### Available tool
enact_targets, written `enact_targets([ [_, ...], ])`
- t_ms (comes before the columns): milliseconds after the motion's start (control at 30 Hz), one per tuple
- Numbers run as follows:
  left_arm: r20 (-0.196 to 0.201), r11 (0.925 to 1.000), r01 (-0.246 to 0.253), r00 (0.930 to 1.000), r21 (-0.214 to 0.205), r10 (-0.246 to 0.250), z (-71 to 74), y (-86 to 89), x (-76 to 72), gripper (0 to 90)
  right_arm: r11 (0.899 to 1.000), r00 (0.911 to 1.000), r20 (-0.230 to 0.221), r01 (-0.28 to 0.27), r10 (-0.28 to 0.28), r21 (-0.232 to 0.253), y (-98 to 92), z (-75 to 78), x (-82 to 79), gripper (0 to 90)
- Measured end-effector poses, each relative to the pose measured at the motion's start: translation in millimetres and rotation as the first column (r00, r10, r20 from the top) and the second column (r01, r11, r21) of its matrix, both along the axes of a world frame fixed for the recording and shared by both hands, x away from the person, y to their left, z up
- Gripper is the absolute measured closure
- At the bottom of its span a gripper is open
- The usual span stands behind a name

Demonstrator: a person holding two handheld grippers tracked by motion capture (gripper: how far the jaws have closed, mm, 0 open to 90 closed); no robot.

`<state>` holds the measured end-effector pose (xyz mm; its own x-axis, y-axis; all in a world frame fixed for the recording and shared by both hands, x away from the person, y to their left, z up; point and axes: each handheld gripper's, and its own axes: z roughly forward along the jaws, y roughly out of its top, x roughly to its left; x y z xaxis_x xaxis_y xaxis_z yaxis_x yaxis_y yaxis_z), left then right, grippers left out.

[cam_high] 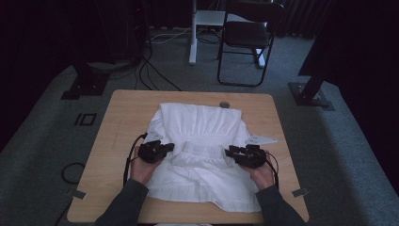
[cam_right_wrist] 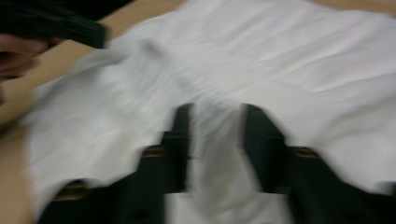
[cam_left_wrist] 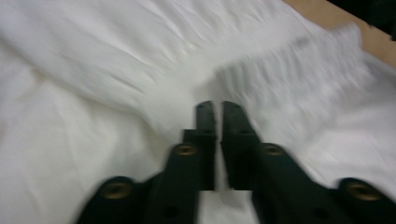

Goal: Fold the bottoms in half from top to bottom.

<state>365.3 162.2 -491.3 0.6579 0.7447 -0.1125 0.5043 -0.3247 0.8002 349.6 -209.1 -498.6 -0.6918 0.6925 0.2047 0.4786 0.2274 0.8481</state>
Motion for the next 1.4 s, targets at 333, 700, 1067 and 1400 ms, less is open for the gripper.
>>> enact_targets([
  [333,-0.137,0.9898,0.076,0.9887,0.120,-0.060,-39.6,-46.2,46.4,89.1,0.978,0.9806,-0.156,0.089,-0.119,-0.187,29.0,-40.3,64.8,76.9],
  [700,-0.066,0.9721,0.227,0.9724,0.057,-0.224,-41.5,-42.7,-8.3,83.7,0.990,0.9923,-0.110,0.041,-0.056,-0.136,9.8,-31.8,28.0,68.8],
  [1067,-0.106,0.9615,0.262,0.9616,0.082,-0.253,-53.4,-41.9,-20.6,78.3,0.982,0.9925,-0.081,-0.104,0.092,-0.159,43.0,-25.8,-7.9,66.0],
  [1400,-0.108,0.9561,0.278,0.9574,0.093,-0.268,-48.4,-37.1,-34.0,69.2,0.950,0.9710,-0.161,-0.211,0.177,-0.229,45.3,-52.4,-26.4,67.1],
])
